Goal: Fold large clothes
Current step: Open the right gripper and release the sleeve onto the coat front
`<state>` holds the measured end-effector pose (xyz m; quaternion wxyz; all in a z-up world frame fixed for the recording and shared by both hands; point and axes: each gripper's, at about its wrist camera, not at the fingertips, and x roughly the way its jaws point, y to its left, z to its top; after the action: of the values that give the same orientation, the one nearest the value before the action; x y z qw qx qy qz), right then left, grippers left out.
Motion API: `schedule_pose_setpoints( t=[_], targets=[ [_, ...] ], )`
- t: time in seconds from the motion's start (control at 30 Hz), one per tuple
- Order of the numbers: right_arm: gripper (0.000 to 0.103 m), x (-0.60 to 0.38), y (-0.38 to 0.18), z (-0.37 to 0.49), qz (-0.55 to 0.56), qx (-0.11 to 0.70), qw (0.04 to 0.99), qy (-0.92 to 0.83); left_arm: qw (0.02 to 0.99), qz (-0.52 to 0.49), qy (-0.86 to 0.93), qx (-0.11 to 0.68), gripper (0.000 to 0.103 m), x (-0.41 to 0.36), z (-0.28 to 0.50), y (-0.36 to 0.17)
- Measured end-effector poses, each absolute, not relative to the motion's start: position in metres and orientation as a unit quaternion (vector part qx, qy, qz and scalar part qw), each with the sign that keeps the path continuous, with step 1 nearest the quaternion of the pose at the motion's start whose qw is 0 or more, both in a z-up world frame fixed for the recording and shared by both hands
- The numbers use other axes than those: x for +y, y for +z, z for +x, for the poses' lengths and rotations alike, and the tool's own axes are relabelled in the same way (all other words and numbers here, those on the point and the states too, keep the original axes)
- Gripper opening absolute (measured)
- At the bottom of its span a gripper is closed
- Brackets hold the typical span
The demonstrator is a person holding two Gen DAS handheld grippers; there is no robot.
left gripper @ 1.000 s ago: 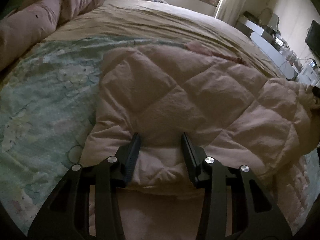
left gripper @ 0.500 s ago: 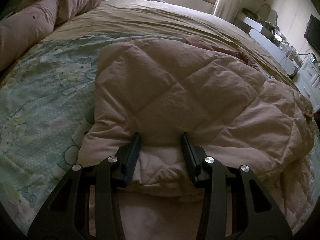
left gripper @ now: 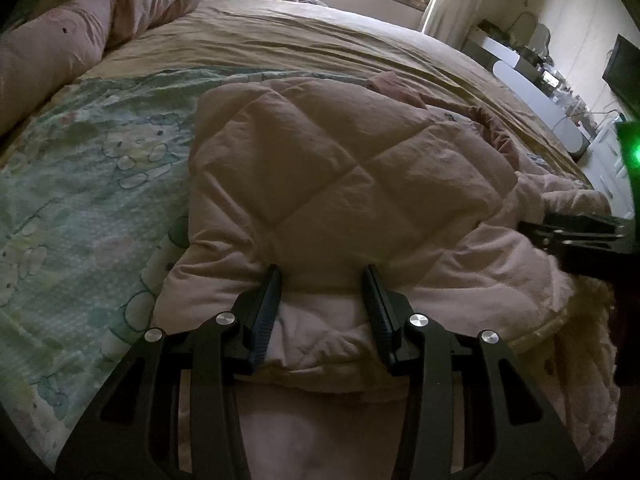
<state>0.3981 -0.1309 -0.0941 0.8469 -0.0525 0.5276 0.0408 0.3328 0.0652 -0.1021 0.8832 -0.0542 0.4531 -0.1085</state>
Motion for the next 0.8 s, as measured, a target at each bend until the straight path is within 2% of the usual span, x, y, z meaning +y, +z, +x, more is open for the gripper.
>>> schedule_pose_setpoints(
  t=[0.23,0.43,0.63,0.73,0.8],
  targets=[
    [0.065,-0.126,-0.104,0.399,-0.065,0.519,0.852,0.033,0.887,-0.063,-0.113,0.443,0.034,0.067,0.331,-0.101],
    [0.064,-0.139,-0.044,0.354,-0.047,0.462,0.884,0.06,0.891,-0.075,-0.128,0.429,0.034,0.07,0.319,-0.07],
    [0.065,-0.15,-0.041,0.317,-0.046,0.467,0.88,0.068,0.888,-0.069,-0.167,0.423,0.046,0.052,0.31,-0.055],
    [0.065,-0.16,-0.054,0.313,-0.035,0.484,0.872,0.058,0.88,-0.046,-0.17,0.442,0.048,0.039,0.312,-0.068],
    [0.069,-0.161,-0.065,0.314,-0.026,0.497,0.866,0.052,0.874,-0.044,-0.166,0.454,0.049,0.036,0.315,-0.079]
  ],
)
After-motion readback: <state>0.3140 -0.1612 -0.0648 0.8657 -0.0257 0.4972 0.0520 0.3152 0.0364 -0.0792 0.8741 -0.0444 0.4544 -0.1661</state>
